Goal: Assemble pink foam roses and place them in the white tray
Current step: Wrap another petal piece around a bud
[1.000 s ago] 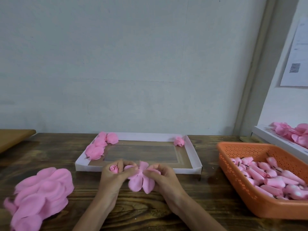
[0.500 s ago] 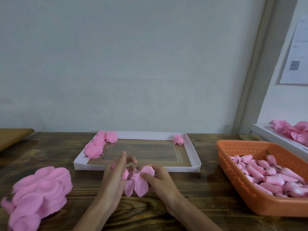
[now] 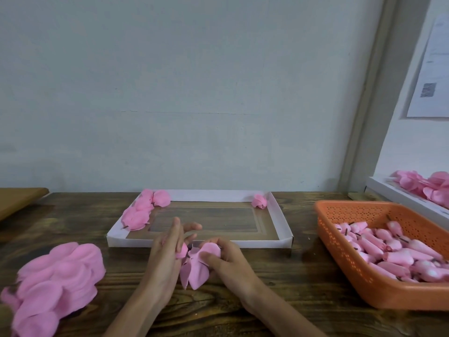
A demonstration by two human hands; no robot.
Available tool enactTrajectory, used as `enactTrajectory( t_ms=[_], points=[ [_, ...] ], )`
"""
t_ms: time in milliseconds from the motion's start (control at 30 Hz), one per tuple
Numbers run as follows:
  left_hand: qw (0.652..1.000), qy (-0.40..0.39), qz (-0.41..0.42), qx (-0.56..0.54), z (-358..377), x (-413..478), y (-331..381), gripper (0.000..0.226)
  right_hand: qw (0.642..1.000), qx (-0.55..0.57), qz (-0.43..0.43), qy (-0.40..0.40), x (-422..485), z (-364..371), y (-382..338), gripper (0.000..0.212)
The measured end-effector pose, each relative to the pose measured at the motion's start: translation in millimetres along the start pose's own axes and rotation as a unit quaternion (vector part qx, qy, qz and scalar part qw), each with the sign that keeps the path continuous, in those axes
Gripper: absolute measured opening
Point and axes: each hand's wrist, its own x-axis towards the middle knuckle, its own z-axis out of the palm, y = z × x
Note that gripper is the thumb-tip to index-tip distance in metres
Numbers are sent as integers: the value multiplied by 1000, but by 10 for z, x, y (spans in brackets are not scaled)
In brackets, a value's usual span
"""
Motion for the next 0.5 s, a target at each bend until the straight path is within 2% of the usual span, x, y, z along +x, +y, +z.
enactTrajectory(
  t_ms=[233,400,500],
  points=[
    [999,3,-26,28,-6,5,-13,49,1000,-19,-12,14,10,4,13,14],
    [998,12,-45,40,-22,5,-29,67,1000,-4,-14,-7,1,2,10,16],
    [997,23,-52,51,-15,-5,-31,66,1000,7,-21,-2,-3,10,14,17]
  ],
)
